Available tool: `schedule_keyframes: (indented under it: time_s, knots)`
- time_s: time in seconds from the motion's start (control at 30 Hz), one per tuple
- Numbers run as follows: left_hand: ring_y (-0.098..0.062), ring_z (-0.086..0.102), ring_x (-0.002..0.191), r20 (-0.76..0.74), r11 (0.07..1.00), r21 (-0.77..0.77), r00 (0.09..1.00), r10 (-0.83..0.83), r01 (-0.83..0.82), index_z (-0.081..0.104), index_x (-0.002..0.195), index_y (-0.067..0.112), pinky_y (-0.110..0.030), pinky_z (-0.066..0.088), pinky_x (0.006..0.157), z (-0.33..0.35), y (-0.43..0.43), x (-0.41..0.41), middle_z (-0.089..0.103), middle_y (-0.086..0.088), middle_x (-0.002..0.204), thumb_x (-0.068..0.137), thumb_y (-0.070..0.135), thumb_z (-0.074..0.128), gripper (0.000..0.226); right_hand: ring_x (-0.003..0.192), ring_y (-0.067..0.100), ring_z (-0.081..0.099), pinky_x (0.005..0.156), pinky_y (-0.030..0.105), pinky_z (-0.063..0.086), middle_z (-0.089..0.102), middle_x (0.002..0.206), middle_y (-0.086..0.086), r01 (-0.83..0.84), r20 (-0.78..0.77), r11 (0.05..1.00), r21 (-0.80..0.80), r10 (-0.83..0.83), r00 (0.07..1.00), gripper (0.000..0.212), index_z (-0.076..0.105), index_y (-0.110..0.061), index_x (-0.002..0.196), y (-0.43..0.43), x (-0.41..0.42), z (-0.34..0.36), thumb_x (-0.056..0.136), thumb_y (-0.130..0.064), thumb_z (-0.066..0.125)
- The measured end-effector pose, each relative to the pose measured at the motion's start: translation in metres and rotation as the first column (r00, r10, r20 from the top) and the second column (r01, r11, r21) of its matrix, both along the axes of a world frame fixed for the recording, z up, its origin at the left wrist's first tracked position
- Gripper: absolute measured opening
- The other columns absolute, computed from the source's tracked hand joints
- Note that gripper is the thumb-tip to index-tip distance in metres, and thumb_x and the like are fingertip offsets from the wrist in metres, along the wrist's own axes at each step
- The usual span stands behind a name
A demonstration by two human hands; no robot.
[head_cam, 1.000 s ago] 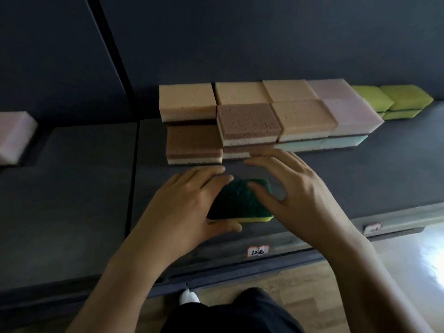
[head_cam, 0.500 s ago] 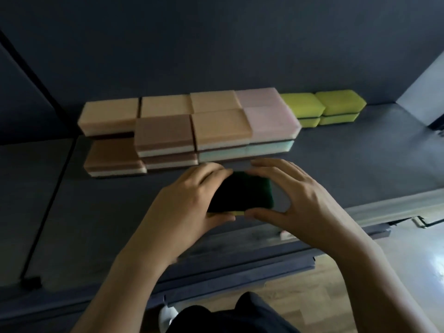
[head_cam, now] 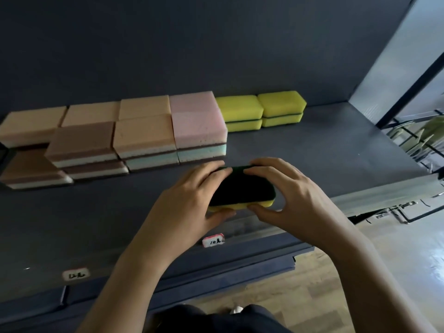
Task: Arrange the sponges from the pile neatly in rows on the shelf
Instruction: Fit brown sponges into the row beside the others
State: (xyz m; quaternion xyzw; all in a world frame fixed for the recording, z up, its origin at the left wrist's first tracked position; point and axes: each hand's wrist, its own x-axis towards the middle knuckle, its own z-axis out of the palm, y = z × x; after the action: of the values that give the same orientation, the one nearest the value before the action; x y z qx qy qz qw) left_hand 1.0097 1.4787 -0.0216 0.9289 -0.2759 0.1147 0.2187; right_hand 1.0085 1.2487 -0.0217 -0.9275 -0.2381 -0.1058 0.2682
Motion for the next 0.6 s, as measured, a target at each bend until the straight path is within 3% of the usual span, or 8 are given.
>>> schedule_keyframes:
  time_s: [0.17, 0.3, 0.37, 0.5, 0.6]
  knots:
    - [-0.012, 0.05, 0.126, 0.013, 0.998, 0.048, 0.999, -0.036, 0.036, 0.05, 0.138, 0.021, -0.032, 0.057, 0.084, 0.0, -0.005, 0.013, 0.044, 0.008, 0.144, 0.079, 0.034, 0.076, 0.065, 0.121, 0.01, 0.055, 0.098, 0.031, 0.048, 0.059, 0.132, -0.008, 0.048, -0.004, 0.999, 0.018, -0.048, 0.999, 0.051, 0.06, -0.021, 0.13, -0.005, 0.008, -0.001, 0.085, -0.045, 0.061]
    - [-0.014, 0.057, 0.112, 0.045, 0.997, 0.041, 0.997, -0.064, 0.062, 0.057, 0.128, 0.019, -0.033, 0.058, 0.074, 0.001, -0.006, 0.029, 0.053, 0.005, 0.127, 0.079, 0.019, 0.073, 0.051, 0.111, 0.009, 0.056, 0.093, 0.026, 0.047, 0.064, 0.117, -0.011, 0.08, -0.044, 0.997, 0.016, -0.079, 0.996, 0.043, 0.064, -0.021, 0.123, -0.004, 0.013, -0.001, 0.09, -0.047, 0.056]
    - [-0.014, 0.058, 0.111, 0.07, 0.997, 0.03, 0.995, -0.068, 0.066, 0.054, 0.131, 0.018, -0.03, 0.058, 0.076, 0.002, -0.008, 0.036, 0.055, 0.003, 0.126, 0.082, 0.022, 0.071, 0.052, 0.101, 0.006, 0.058, 0.086, 0.024, 0.047, 0.064, 0.11, -0.013, 0.13, -0.092, 0.989, 0.066, -0.124, 0.988, 0.037, 0.061, -0.025, 0.121, -0.005, 0.016, 0.0, 0.09, -0.045, 0.056]
    - [-0.017, 0.053, 0.121, 0.017, 0.992, 0.043, 0.993, -0.118, 0.117, 0.036, 0.147, 0.019, -0.027, 0.055, 0.08, 0.004, -0.008, 0.043, 0.047, -0.002, 0.139, 0.08, 0.035, 0.073, 0.078, 0.088, 0.005, 0.058, 0.069, 0.02, 0.046, 0.061, 0.103, -0.014, 0.225, -0.179, 0.962, 0.154, -0.197, 0.964, 0.024, 0.051, -0.036, 0.115, -0.004, 0.025, 0.003, 0.093, -0.044, 0.05]
    - [-0.017, 0.053, 0.12, -0.015, 0.986, 0.105, 0.991, -0.132, 0.133, 0.033, 0.148, 0.018, -0.029, 0.057, 0.079, 0.0, -0.009, 0.047, 0.041, -0.002, 0.142, 0.076, 0.04, 0.074, 0.085, 0.099, 0.0, 0.055, 0.076, 0.013, 0.043, 0.058, 0.112, -0.013, 0.199, -0.133, 0.962, 0.188, -0.176, 0.975, 0.022, 0.053, -0.031, 0.12, -0.002, 0.029, 0.0, 0.1, -0.036, 0.047]
